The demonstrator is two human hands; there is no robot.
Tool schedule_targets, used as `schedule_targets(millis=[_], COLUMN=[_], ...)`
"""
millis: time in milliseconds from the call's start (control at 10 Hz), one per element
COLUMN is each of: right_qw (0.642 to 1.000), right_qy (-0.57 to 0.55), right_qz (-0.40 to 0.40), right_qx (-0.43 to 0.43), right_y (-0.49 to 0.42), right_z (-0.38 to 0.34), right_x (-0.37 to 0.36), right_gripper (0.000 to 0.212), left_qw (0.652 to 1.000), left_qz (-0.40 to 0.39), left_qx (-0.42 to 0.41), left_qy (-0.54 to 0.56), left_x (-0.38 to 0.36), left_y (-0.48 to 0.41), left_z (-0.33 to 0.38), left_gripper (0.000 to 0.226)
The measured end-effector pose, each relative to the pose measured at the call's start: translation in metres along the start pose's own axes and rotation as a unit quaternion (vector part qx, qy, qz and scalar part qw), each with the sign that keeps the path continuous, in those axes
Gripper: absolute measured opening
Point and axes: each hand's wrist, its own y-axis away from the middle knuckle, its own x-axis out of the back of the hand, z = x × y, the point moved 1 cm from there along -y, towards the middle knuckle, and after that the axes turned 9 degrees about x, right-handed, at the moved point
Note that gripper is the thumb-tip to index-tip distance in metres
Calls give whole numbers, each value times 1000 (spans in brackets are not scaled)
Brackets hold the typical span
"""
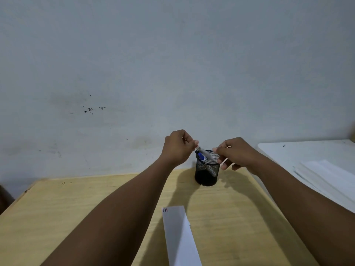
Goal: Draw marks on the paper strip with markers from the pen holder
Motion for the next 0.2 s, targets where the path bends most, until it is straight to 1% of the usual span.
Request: schedule_targets(millis=[100,200], right_qw=[1000,1000], right_qy=[5,0], right_qz=[-4,-8], right_qx=[-6,-10], right_y=[-3,-5], right_z=[7,13], right_x=[-3,-4], right_gripper=[26,25], left_qw=[994,975], left_qz=[-32,-36], left_qx=[-22,-56], left_qy=[-103,-211], left_x=[-13,-22], left_y=[-3,1], left_z=[1,8], left_gripper=[19,30])
